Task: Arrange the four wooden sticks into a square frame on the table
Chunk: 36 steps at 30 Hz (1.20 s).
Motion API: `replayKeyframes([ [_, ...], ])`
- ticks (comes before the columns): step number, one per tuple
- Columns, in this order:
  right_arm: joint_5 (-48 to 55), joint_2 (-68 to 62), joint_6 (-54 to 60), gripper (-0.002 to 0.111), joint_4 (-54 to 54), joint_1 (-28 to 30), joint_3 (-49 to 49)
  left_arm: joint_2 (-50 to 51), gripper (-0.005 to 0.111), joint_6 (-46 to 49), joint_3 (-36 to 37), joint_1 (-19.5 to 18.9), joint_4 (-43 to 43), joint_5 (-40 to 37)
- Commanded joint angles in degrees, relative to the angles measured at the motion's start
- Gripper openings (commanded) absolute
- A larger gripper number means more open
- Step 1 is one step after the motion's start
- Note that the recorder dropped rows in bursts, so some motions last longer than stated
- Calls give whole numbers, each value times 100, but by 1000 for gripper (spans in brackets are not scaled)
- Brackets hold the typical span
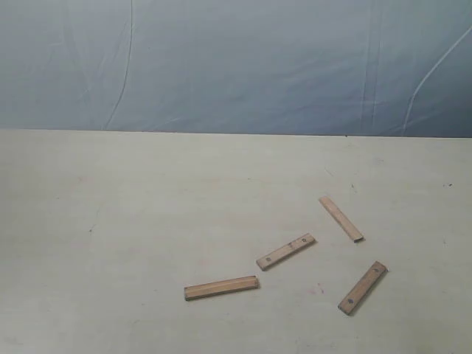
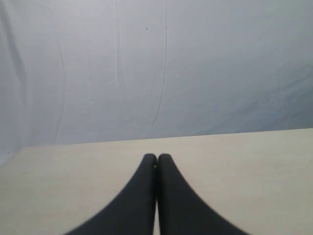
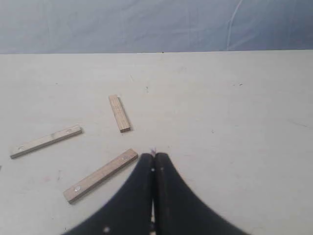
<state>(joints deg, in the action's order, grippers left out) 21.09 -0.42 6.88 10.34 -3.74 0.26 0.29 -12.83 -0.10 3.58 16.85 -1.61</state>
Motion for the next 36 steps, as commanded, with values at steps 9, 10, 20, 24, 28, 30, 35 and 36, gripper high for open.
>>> replayKeyframes([
  [9,-18,42,3,-1,36,-29,-26,-29,0,1,10,-11,14,6],
  [10,-18,42,3,-1,36,-29,-26,-29,0,1,10,-11,14,6],
  [20,-18,42,3,-1,36,-29,-26,-29,0,-1051,10,-11,-53,3464],
  [24,-35,42,3,-1,36,-29,-26,-29,0,-1921,10,-11,296,5668],
  [28,-30,42,3,-1,51,-29,-26,-29,0,-1970,-455,-11,585,5174],
  [30,-30,42,3,-1,51,-29,-26,206,0,-1970,-896,-11,571,4832],
  [35,-30,42,3,-1,51,-29,-26,1273,0,-2091,-2031,-11,803,4368],
  [36,-30,42,3,-1,51,-29,-26,1563,0,-2291,-2321,-11,1102,4079],
])
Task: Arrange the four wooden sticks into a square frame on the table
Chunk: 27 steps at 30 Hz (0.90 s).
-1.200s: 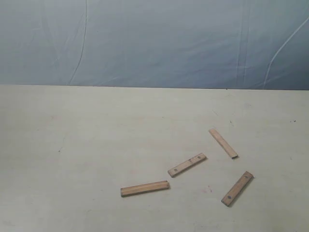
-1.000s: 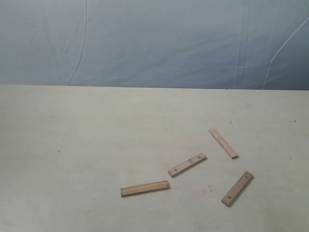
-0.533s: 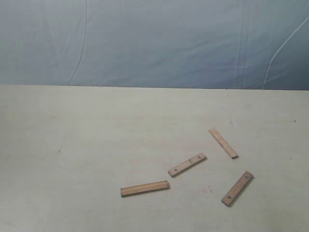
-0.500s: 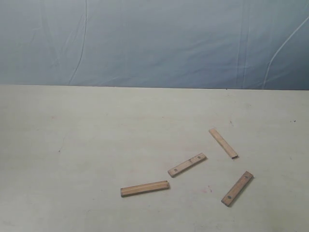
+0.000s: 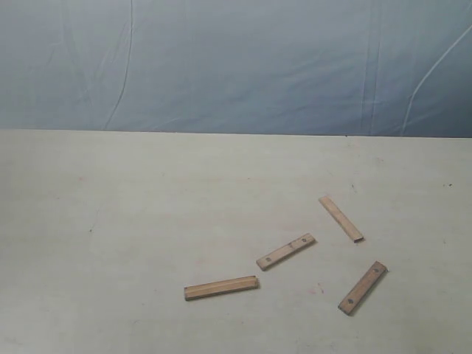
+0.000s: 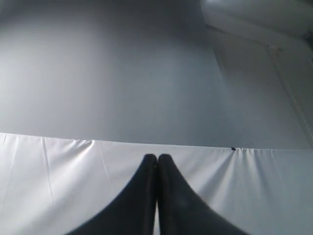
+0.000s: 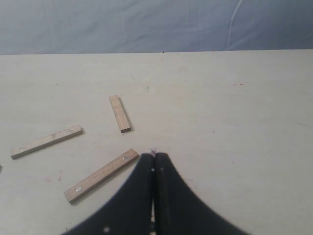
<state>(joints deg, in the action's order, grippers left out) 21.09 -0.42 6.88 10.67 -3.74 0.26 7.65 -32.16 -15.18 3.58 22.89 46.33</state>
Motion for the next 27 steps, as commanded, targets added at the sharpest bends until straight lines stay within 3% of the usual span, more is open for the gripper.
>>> replayKeyframes([
  [1,-30,42,3,-1,18,-29,-26,1062,0,-564,-1104,-11,813,-998],
  [3,-30,42,3,-1,18,-29,-26,1681,0,-1429,-1668,-11,1889,-1800],
  [6,-30,42,3,-1,18,-29,-26,2617,0,-4175,-2301,68,4384,-2725],
  [9,-30,42,3,-1,18,-29,-26,3500,0,-6914,-2785,291,7388,-2509],
  [10,-17,42,3,-1,9,-29,-26,3836,0,-7630,-2969,384,7706,-2288],
  [11,-17,42,3,-1,9,-29,-26,4097,0,-7722,-3081,446,7706,-1987],
  [14,-17,42,3,-1,9,-29,-26,4937,0,-7521,-3399,473,7706,-1157],
  [17,-17,42,3,-1,9,-29,-26,5426,0,-7336,-3547,473,7706,-1819],
  [20,-17,42,3,-1,9,-29,-26,5637,0,-6412,-3561,494,7706,-3339],
  [24,-17,42,3,-1,9,-29,-26,5809,0,-4850,-3580,752,7706,-6248],
  [26,-17,42,3,-1,9,-29,-26,6018,0,-2988,-3762,887,6687,-7547],
  [27,-17,42,3,-1,9,-29,-26,6198,0,-1734,-4039,941,5684,-8143],
])
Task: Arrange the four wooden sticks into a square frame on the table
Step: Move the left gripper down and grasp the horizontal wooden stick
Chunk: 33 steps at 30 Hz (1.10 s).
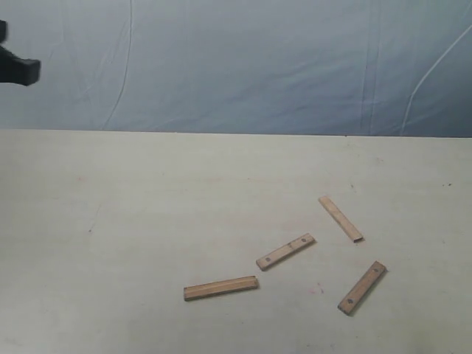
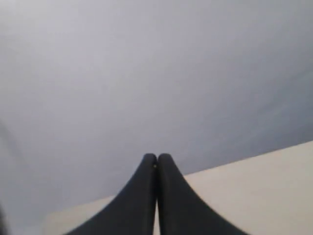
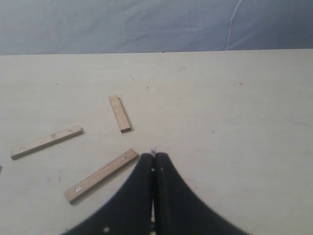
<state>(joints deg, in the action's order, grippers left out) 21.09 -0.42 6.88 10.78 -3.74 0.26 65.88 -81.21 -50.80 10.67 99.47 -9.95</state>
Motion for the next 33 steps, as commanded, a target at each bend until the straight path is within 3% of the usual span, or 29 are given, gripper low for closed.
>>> replayKeyframes([
  [1,-17,42,3,-1,-3,-29,-26,575,0,4195,-846,233,-3036,-2903],
  [5,-34,42,3,-1,8,-29,-26,1225,0,7144,-2055,263,-7243,-3547],
  [8,-34,42,3,-1,8,-29,-26,1598,0,9627,-2320,523,-10133,-4130],
  [11,-34,42,3,-1,8,-29,-26,1971,6,10905,-2320,998,-11663,-4748],
  [17,-34,42,3,-1,8,-29,-26,2677,37,10928,-2320,2378,-11540,-4771],
  [22,-34,42,3,-1,8,-29,-26,3368,60,11287,-2320,3118,-11198,-4120],
  [26,-34,42,3,-1,8,-29,-26,3858,60,11254,-2320,3379,-10660,-3895],
  [33,-19,42,3,-1,8,-29,-26,4689,60,10690,-2320,3398,-9797,-3606],
])
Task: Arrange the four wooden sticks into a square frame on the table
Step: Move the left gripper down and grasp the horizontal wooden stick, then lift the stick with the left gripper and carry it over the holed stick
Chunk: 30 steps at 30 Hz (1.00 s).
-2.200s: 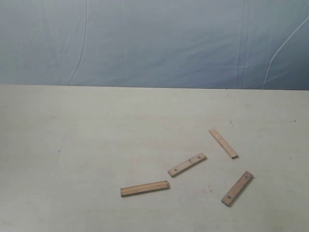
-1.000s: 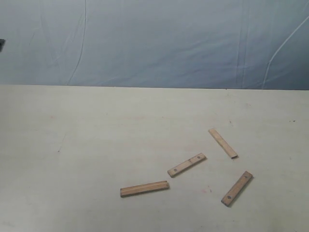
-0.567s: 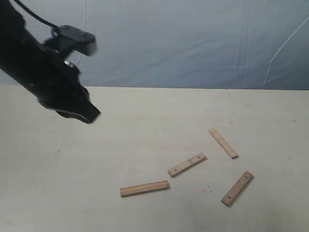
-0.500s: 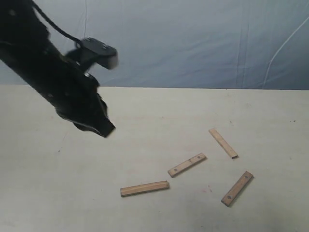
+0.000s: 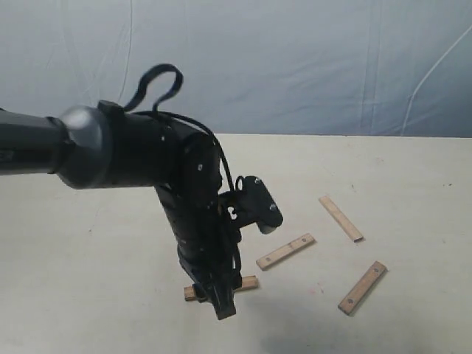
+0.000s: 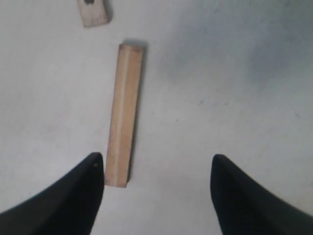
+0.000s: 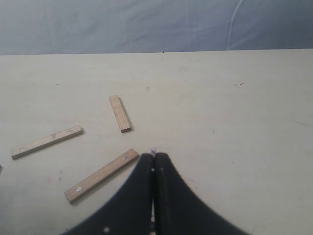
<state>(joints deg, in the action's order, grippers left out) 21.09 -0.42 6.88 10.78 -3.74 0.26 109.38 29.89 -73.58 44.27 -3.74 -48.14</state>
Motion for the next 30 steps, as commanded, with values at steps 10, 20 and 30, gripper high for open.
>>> replayKeyframes([
  [10,-19,42,3,-1,8,-29,-26,1029,60,-1622,-414,26,638,495],
  [20,-33,42,3,-1,22,-29,-26,1213,21,-1963,-530,26,600,354],
  [30,-33,42,3,-1,22,-29,-26,873,0,-487,-680,75,696,365],
])
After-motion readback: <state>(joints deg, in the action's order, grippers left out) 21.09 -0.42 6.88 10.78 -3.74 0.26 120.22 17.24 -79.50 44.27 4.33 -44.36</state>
